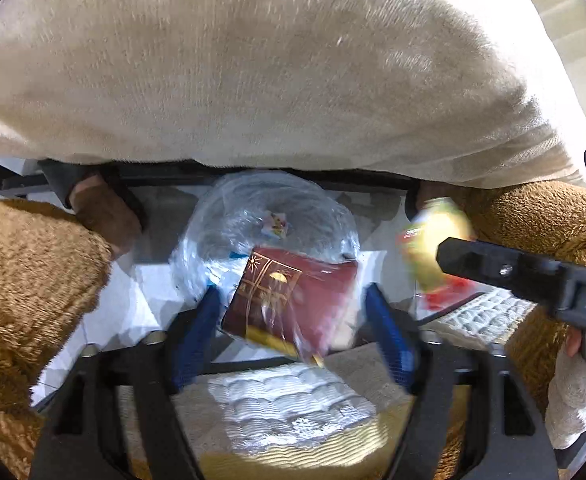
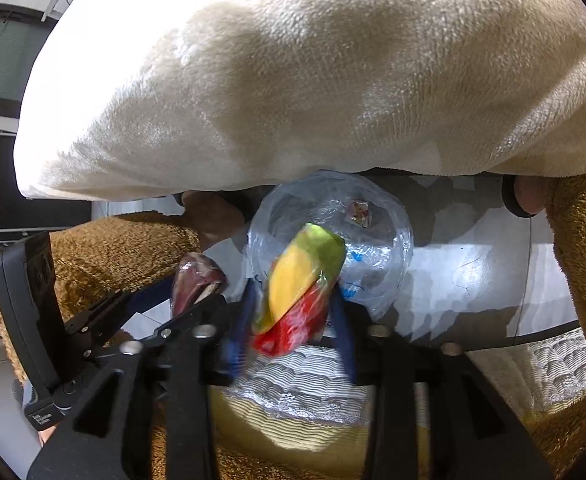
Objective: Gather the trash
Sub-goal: 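Open both grippers over the clear bag, releasing both packets inside, then raise both tools back over the bed toward the remaining trash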
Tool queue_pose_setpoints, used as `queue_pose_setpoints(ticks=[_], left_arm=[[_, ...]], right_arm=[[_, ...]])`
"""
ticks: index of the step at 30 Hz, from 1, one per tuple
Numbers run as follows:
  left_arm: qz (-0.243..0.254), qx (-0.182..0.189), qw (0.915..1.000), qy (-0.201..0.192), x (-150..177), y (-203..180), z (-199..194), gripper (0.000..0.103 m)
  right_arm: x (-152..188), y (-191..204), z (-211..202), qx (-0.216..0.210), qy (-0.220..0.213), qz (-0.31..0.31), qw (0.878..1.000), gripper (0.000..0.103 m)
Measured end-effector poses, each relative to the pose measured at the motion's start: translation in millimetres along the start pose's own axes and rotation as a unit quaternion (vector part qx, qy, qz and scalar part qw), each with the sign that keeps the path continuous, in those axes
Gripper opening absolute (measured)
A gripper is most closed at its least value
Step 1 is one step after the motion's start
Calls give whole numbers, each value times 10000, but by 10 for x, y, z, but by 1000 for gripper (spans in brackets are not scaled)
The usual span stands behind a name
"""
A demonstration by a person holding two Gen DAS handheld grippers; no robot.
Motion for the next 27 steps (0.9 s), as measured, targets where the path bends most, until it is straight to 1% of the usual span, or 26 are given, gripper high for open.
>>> queue_pose_setpoints(ticks=[3,11,15,18,19,23,25,27], left_arm=[[2,32,9999,-109,-9,-7,-47,81],[-41,61,9996,-280,-32,11,-133,81],[-25,60,9989,-467,-29,7,-225,81],[13,116,9977,-673,-25,-7,-345,81],[59,210,9969,-761,-26,-28,-399,81],[203,235,9930,-1140,-67,-80,-639,81],[227,214,9903,-1353,-83,-81,-770,81],[254,234,9875,-1538,-95,-78,-888,81]], right_arm=[[-36,-42,-77,-134,-72,117,9998,50],[-52,-37,-114,-161,-87,114,9998,50],[-16,-24,-139,-193,-137,24,9997,50],[36,13,-209,-225,-297,-113,9992,50],[56,23,-252,-283,-380,-157,9988,50],[146,151,-585,-519,-1061,-674,9907,50],[201,197,-757,-685,-1377,-885,9841,50],[234,240,-949,-783,-1810,-1061,9746,50]])
Point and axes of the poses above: each gripper's, at about its wrist camera, not at the fingertips, and z roughly the way its jaws point, y to its left, x to its underside, the point moved 6 cm from there along z, roughly the way its jaws point, and after that the axes turned 14 degrees about z, right-handed, at the moved point
